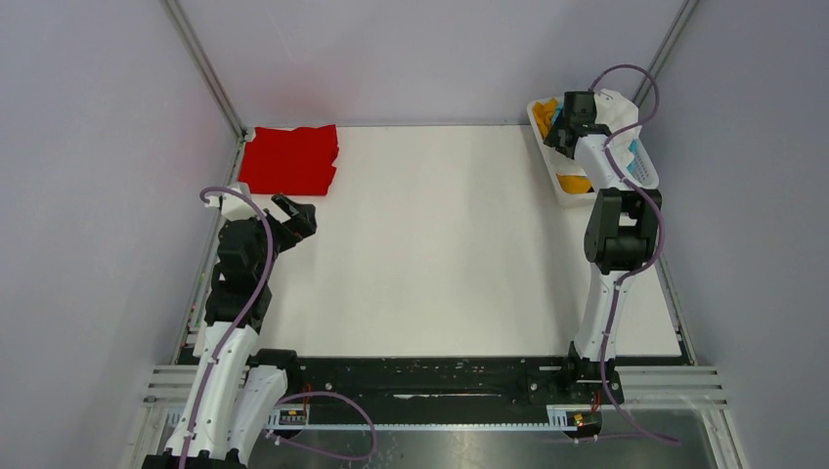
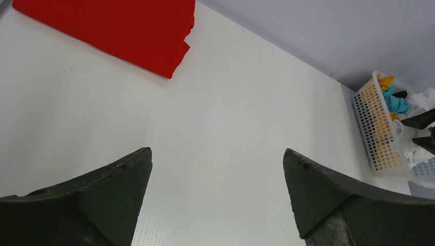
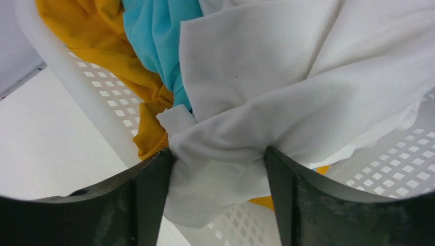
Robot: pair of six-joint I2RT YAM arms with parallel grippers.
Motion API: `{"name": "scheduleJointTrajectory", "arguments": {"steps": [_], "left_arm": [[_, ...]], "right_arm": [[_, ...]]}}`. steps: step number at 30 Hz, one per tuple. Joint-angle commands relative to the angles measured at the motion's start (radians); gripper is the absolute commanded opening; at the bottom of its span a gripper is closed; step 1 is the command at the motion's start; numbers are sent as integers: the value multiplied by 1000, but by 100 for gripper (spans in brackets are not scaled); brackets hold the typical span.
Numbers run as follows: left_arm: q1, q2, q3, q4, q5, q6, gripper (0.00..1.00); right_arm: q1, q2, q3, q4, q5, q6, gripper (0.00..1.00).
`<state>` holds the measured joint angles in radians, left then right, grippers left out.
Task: Fold and stack the t-shirts
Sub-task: Grab crumpled tshirt from bin with the right arm
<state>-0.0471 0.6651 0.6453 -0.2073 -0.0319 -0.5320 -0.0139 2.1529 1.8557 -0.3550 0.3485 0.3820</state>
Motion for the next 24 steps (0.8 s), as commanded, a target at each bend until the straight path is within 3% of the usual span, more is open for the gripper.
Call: {"name": "scheduleJointTrajectory", "arguments": {"steps": [1,5,7,11,16,21,24], "left_arm": [[3,1,0,62,-15,0,99],[2,-7,-5,62,-8,1,99],[3,-18,-7,59,-8,3,99],[3,-50,-14,56,-1,4,99],[2,-78,-27,64,24,-3,99],[3,-90,-51,84,16,-21,99],[3,-92,-50,72,19,-27,99]], "right_arm": [[-8,9,54,-29,19,50,64],[-15,-1,44,-30,14,44,27],[-23,-14,36,-30,15,42,1],[-31,-100,10,-13,-22,-5,0],[-31,-347,-22,53,-89,-101,0],[-27,-579,47,0,-332,-116,0],[-17,-647,142,-36,-598,-60,0]]}}
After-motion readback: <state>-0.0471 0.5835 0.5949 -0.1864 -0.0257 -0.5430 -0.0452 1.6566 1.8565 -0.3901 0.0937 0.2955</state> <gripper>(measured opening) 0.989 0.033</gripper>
